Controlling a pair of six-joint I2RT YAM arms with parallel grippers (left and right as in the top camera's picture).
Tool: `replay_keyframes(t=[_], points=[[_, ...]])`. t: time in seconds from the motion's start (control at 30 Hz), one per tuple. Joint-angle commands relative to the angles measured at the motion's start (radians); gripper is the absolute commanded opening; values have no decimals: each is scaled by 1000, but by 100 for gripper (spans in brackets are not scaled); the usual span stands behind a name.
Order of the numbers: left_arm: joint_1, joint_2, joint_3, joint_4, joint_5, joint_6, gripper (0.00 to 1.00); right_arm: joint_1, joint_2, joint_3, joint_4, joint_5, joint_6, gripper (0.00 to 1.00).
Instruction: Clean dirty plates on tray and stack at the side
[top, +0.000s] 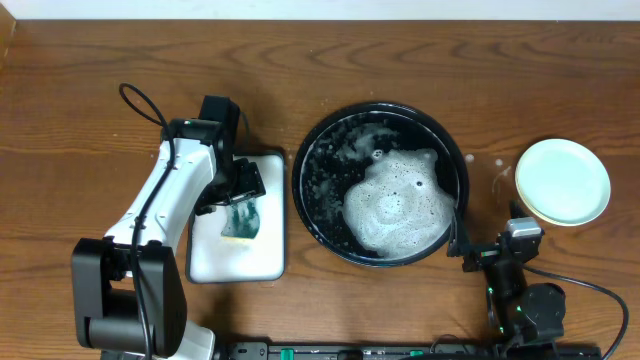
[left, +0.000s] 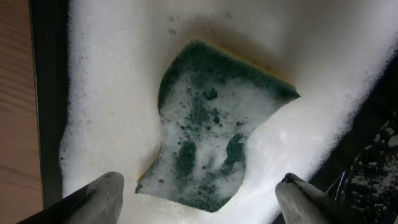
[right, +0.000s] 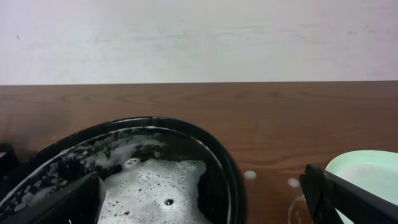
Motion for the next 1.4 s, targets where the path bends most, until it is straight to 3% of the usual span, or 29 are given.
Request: replay_keyframes(t=[0.0,0.13,0.33,0.53,0.73,1.13,1.37], points=[[5,-10,-2,-2,-10,10,83,5,-3,-1,-5,6,-12,99],[-19,-15,-3,-2,-10,10,83,5,-3,-1,-5,6,-12,99],[-132,-192,-39,27,-77,26,83,5,-3,-1,-5,6,-12,99],[-163,-539,-202,320,-143,64,83,5,-3,-1,-5,6,-12,99],[-75,-901,-443,595,-139,96,83,5,-3,-1,-5,6,-12,99],[29,-1519,-856,857,-132,141,83,5,-3,-1,-5,6,-12,99],[29,-1679,-1047,981,-132,166,83,5,-2,-1,-5,6,-12,99]])
